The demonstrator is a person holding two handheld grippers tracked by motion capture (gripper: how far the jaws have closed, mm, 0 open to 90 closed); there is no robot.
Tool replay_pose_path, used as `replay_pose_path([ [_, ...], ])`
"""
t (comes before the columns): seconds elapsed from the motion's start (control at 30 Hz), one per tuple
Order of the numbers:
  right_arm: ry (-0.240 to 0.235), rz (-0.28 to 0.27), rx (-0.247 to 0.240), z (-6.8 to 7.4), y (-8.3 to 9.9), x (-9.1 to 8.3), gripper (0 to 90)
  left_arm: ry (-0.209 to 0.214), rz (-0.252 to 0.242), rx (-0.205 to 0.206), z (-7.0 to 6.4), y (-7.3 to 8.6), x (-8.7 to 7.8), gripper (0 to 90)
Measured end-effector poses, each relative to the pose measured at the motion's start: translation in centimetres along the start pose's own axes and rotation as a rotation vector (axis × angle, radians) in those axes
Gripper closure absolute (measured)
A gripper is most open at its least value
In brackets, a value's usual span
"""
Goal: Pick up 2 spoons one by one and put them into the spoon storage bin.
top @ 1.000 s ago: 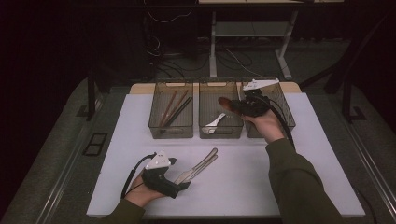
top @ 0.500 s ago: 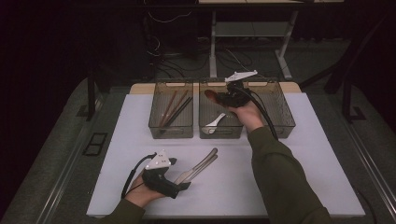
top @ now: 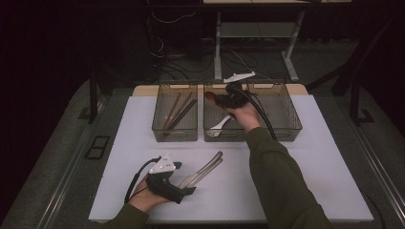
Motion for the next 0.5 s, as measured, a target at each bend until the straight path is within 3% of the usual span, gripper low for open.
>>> replay_pose_path([
  [0.17,0.006,0.024,-0.024,0.5,0.0,0.5,82.4,0.006,0.004,0.004,0.0,0.0,0.0,0.0],
  [0.33,0.032,0.091,-0.051,0.1,1.0,1.0,63.2,0.006,0.001,-0.003,-0.1,0.0,0.1,0.0],
  [0.5,0.033,0.086,-0.044,0.1,1.1,0.5,54.0,0.005,0.003,0.004,-0.1,0.0,0.1,0.0],
])
Point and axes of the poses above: each handheld gripper's, and its own axes: x roughly forward along the jaws, y roughly out of its underside, z roughly to its left, the point moved 7 cm from there along x, roughly forward along the jaws, and after that the axes turned 1 degree about z, right-handed, at the moved point
